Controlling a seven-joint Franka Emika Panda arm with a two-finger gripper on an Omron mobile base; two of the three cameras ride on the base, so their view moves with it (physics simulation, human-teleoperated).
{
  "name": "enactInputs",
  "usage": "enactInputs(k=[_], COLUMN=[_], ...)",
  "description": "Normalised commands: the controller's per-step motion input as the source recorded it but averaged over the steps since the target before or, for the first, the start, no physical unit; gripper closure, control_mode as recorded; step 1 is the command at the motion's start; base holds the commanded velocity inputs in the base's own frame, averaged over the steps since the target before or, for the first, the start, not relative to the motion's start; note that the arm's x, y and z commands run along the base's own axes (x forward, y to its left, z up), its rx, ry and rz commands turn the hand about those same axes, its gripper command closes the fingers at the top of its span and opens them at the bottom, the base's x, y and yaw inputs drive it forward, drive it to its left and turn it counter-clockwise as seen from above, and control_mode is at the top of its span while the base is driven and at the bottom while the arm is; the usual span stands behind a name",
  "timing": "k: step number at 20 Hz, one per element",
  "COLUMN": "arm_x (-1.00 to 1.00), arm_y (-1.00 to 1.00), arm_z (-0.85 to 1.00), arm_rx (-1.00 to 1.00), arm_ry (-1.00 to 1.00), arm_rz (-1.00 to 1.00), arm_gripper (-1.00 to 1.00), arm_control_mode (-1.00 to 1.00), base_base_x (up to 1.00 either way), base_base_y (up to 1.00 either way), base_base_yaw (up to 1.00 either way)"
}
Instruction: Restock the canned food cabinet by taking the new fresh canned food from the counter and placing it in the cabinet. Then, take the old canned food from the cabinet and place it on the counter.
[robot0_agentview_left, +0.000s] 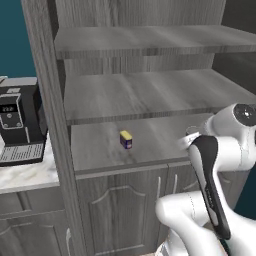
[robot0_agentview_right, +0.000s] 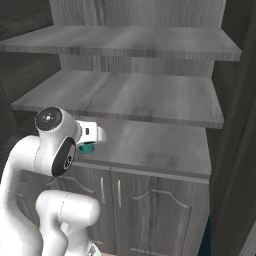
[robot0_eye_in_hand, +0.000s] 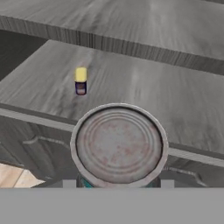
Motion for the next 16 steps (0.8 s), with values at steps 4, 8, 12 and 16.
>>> enactInputs(k=[4, 8, 12, 16], arm_x=[0.05, 0.06, 0.27, 0.34], arm_y=[0.0, 0.02, 0.13, 0.02], arm_z=[-0.34, -0.38, -0.2, -0.22], arm_rx=[0.12, 0.15, 0.05, 0.02], arm_ry=[0.0, 0.0, -0.08, -0.1], arm_rz=[0.03, 0.0, 0.0, 0.0], arm_gripper=[1.0, 1.0, 1.0, 1.0], arm_control_mode=[-1.0, -1.0, -1.0, -1.0], base_base_x=[0.0, 0.0, 0.0, 0.0], base_base_y=[0.0, 0.0, 0.0, 0.0], base_base_yaw=[0.0, 0.0, 0.0, 0.0])
